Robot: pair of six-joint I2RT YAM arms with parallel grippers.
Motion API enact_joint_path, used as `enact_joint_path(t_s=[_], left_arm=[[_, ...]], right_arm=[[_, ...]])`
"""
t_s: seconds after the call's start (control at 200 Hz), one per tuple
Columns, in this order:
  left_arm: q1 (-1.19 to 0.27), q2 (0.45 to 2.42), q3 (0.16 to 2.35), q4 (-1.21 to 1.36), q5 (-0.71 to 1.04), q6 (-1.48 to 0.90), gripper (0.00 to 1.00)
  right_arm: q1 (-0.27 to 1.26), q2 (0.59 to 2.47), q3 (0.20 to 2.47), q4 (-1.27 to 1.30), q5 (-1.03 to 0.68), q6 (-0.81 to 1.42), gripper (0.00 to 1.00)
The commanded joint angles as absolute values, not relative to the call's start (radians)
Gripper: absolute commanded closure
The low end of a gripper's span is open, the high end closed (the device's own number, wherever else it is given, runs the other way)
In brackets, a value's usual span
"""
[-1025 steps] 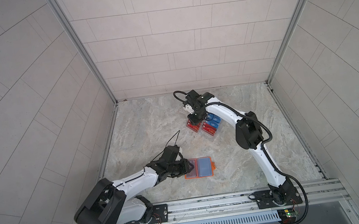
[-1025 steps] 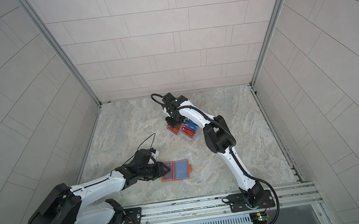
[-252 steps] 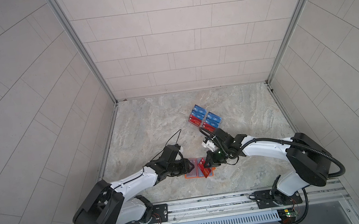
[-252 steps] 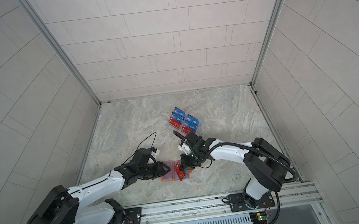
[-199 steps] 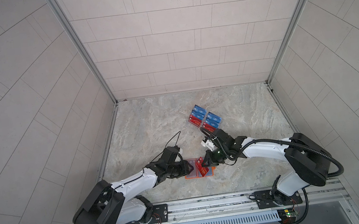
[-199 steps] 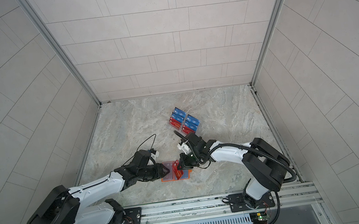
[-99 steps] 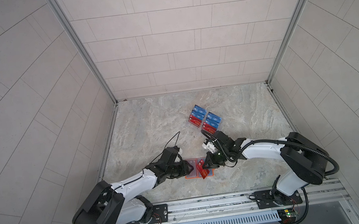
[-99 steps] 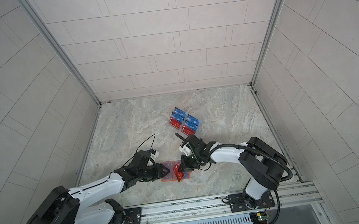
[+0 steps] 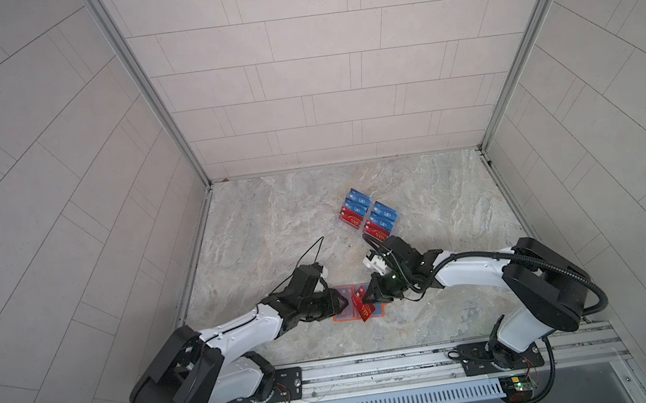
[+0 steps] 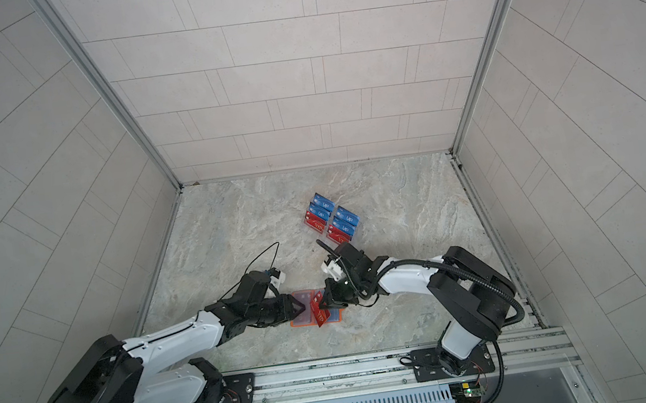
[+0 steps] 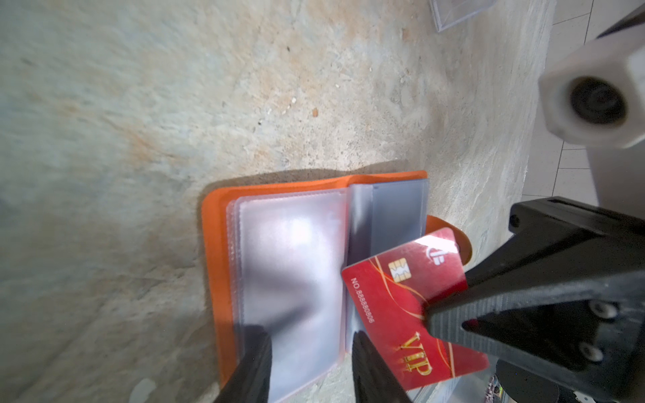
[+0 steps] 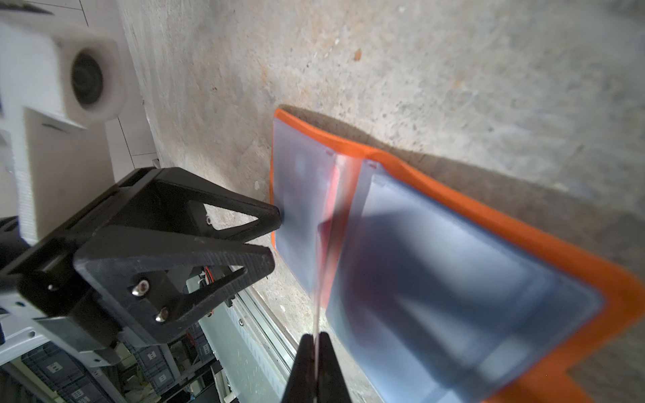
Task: Put the credit cards into the card holder
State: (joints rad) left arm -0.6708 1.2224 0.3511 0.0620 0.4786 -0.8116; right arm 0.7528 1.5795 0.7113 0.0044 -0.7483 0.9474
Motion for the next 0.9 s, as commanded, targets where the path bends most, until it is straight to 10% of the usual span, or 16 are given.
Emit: enact_joint_path(t_s=[0.0,0.896], left_arm=[[-0.676,1.211,0.338,0.043,0.471,-0.806,0.57],[-0.676,1.209,0.333,0.044,0.479,-0.81,0.56]], right_arm=[[0.758,1.6,0.704,0.018,-0.751,0.96,1.0],[0.759,1.603,0.687,0.037,-0.746,0.964,1.0]])
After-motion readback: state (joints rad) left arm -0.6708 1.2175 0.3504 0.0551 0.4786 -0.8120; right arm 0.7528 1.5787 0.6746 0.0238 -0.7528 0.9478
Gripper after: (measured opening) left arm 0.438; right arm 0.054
